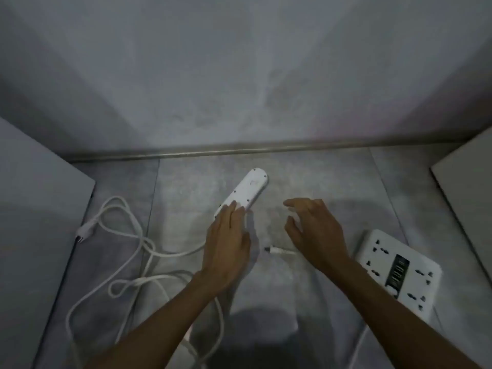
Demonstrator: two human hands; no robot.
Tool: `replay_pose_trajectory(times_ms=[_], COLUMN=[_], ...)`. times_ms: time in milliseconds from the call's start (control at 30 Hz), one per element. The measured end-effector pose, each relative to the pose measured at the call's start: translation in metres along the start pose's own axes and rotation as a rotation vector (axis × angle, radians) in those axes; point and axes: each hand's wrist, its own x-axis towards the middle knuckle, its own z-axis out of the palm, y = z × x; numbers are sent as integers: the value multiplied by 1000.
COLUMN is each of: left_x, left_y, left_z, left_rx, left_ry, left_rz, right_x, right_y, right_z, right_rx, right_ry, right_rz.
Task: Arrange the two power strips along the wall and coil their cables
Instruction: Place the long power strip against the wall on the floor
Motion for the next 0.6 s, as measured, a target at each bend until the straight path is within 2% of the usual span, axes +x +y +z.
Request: replay_pose_trajectory(times_ms=[133, 333, 433, 533, 600], left_x=[25, 44, 56, 77, 96], left_y=[-36, -53, -66, -76, -86], left_z=[7, -9, -37, -74, -98], left_rx=[164, -25, -191, -423, -439], left_ry=[-233, -428, -458, -529, -526], left_rz=[-6, 7, 31, 16, 50], right_x=[20, 55, 76, 99, 117], right_y=[5, -7, -16, -27, -38], right_z=[24, 44, 46, 42, 40], right_rx=[0, -23, -79, -158, -169], right_ry=[14, -117, -87, 21, 104], right_rz=[-51, -131, -315, -543, -640])
